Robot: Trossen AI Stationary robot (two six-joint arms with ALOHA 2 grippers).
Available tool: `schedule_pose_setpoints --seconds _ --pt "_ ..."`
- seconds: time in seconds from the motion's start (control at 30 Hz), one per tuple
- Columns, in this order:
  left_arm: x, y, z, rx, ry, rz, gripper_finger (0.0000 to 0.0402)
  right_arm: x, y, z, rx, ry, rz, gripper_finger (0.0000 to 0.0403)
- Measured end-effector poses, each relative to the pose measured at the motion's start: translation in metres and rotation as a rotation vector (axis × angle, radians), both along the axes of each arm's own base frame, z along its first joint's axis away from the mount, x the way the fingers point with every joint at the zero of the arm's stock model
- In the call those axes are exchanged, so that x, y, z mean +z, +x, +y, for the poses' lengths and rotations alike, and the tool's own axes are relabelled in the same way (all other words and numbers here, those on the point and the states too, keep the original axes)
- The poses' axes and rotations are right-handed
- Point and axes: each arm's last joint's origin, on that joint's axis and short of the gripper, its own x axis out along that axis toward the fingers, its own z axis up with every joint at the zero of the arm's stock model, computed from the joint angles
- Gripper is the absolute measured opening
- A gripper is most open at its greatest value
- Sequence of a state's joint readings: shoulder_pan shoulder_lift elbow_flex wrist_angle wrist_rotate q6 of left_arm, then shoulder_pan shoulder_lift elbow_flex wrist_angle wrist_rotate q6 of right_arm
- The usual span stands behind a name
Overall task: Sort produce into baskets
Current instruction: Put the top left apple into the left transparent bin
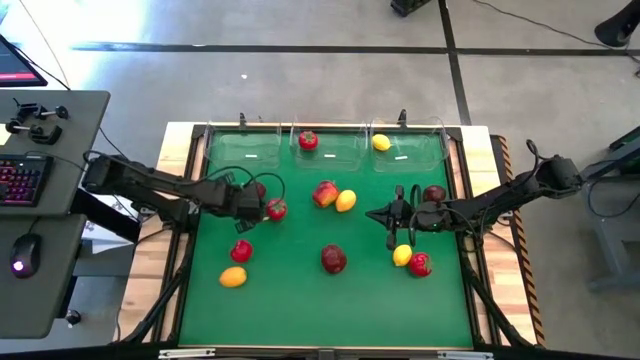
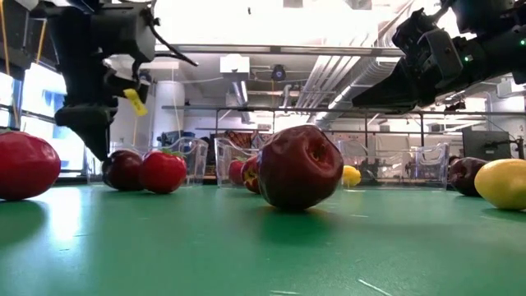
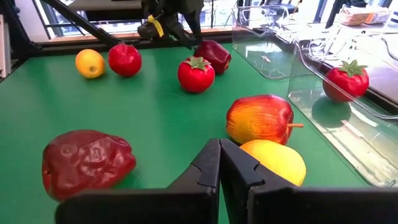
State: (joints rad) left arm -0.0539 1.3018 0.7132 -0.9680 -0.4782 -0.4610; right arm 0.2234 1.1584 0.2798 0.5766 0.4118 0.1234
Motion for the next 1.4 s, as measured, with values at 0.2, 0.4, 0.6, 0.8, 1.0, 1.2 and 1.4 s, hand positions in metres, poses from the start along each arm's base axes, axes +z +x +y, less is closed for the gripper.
schedule_pose_setpoints --seconds 0.2,0.4,0.6,0.8,1.0,1.2,1.4 --pt "-0.001 0.0 0.007 0.037 0.003 0.01 0.0111 0.0 0.0 0.0 0.0 -0.001 0.005 0.0" --pt "-0.003 0.001 0.007 0.022 -0.024 0.018 0.0111 0.0 0.0 0.0 0.0 -0.001 0.005 0.0" --pt "-0.003 0.002 0.001 -0.014 -0.033 0.021 0.0111 0.0 0.0 0.0 0.0 -0.001 0.005 0.0" --pt "-0.003 0.001 -0.012 -0.088 -0.051 0.029 0.0111 0.0 0.0 0.0 0.0 -0.001 0.005 0.0" --pt "-0.003 0.0 -0.03 -0.186 -0.043 0.032 0.0111 0.0 0.0 0.0 0.0 -0.001 0.005 0.0" --pt "0.0 -0.003 -0.043 -0.222 0.049 0.011 0.0111 0.0 0.0 0.0 0.0 -0.001 0.005 0.0" --pt "0.002 -0.003 -0.048 -0.222 0.13 -0.028 0.0111 0.0 0.0 0.0 0.0 -0.001 0.005 0.0"
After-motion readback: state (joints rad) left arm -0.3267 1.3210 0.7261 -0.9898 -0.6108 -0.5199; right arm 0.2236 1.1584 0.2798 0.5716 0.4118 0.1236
